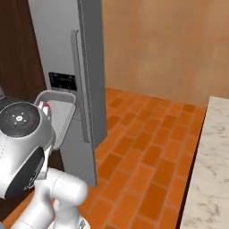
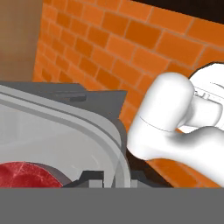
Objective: Take the meat container that has the steak and place it on the second highest rack of the freezer. Then take the vegetable container that has the lemon wedge and mushroom and place it on the highest rack of the freezer.
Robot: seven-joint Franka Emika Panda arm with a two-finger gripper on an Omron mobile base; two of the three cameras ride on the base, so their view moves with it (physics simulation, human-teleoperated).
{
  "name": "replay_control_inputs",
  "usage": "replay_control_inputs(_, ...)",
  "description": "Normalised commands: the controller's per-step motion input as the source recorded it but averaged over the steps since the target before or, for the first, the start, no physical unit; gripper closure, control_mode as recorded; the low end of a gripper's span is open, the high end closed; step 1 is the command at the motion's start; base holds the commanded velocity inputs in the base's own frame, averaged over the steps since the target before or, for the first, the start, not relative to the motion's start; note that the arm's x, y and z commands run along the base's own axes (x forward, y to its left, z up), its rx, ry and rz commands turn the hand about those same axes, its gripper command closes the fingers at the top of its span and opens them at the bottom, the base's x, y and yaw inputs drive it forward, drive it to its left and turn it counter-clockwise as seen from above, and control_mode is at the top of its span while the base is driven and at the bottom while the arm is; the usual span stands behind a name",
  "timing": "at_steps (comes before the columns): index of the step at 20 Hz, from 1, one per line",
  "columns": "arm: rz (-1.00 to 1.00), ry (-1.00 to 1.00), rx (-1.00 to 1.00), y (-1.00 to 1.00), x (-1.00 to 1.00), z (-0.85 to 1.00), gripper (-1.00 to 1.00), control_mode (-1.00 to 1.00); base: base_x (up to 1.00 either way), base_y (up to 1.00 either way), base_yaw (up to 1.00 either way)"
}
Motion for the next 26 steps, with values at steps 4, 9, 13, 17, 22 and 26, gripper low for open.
replay_control_inputs(4,0.00,0.00,0.00,0.00,0.00,0.00,1.00,1.00,0.38,-0.51,-0.44)
replay_control_inputs(9,0.00,0.00,0.00,0.00,0.00,0.00,1.00,1.00,0.82,-0.01,-0.23)
replay_control_inputs(13,0.00,0.00,0.00,0.00,0.00,0.00,1.00,1.00,0.95,-0.21,0.03)
replay_control_inputs(17,0.00,0.00,0.00,0.00,0.00,0.00,1.00,1.00,0.49,-0.64,0.14)
replay_control_inputs(22,0.00,0.00,0.00,0.00,0.00,0.00,1.00,1.00,0.56,-0.61,0.09)
replay_control_inputs(26,0.00,0.00,0.00,0.00,0.00,0.00,1.00,1.00,0.68,-0.52,0.11)
